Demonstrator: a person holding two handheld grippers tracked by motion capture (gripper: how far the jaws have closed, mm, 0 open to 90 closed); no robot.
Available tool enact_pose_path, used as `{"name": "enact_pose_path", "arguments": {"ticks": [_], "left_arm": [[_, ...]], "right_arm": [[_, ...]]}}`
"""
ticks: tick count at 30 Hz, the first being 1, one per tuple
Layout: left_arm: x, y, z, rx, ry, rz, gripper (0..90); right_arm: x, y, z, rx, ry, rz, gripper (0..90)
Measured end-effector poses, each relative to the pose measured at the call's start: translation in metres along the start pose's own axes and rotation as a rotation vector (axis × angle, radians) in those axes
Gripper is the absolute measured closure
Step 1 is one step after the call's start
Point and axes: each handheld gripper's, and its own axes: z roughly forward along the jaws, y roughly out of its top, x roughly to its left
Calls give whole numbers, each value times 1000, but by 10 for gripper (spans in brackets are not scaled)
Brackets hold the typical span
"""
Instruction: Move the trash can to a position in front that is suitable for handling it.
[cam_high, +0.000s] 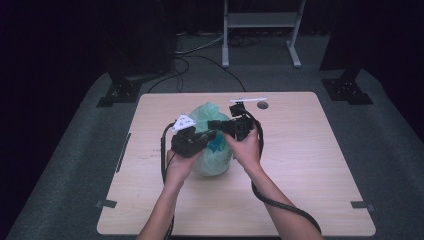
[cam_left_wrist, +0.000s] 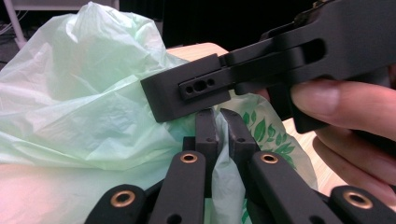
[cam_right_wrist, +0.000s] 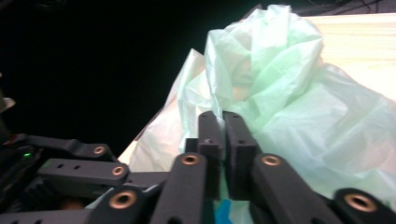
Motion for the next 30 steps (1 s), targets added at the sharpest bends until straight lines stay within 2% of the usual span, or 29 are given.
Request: {"name": "enact_pose_path", "arguments": {"ticks": [4,11,12,15,22,30], "left_arm": [[-1,1,-4,-3,-8,8,807],[0,-1,-17,-33,-9,0,614],[2,-1,-24,-45,-8,-5,559],[4,-1,-30,-66,0,-19,406],[14,-5,-49,-131,41,-51,199],[26,-15,-66,-179,68,-81,150]], "right_arm": [[-2,1,0,5,-10,6,900],[-7,0,-1,4,-1,20,900],[-8,0,-2,2,3,25,900],[-10,0,-5,-3,8,23,900],[-10,3,-14,-28,24,20,900],[-8,8,-23,-52,46,20,900]]}}
